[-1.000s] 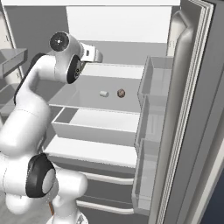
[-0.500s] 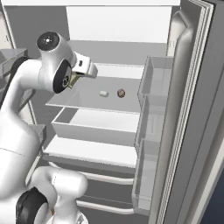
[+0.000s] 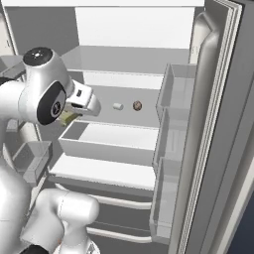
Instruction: Pick the egg and butter from the fridge and place them by the bowl for mixing.
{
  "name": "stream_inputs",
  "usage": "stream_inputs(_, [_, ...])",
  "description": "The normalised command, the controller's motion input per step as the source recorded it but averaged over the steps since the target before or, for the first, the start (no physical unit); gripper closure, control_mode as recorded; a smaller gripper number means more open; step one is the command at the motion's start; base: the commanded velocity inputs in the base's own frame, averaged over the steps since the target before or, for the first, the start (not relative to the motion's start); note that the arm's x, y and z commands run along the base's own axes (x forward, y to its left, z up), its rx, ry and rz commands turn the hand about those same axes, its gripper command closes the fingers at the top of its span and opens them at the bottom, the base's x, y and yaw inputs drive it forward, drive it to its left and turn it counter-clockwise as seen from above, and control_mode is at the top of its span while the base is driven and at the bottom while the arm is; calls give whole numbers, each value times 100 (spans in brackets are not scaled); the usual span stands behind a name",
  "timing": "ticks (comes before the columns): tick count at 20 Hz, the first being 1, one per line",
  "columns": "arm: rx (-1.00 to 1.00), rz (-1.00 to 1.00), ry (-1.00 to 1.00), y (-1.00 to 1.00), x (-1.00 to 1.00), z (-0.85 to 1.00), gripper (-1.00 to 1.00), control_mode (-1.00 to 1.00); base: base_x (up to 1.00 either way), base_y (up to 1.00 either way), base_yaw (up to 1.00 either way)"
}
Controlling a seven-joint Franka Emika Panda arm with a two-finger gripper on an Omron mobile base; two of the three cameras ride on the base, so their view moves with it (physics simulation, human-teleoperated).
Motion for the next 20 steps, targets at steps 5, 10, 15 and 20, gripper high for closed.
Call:
stream_inputs(5, [-1, 0, 4, 8, -85, -4, 100, -100, 0, 0, 0])
stream_inputs(10, [-4, 0, 14, 6, -70, 0, 100, -100, 0, 0, 0])
stream_inputs(15, [-9, 2, 8, 1, -32, 0, 100, -100, 0, 0, 0])
stream_inputs(20, [-2, 1, 0, 0, -8, -1, 100, 100, -74, -5, 2])
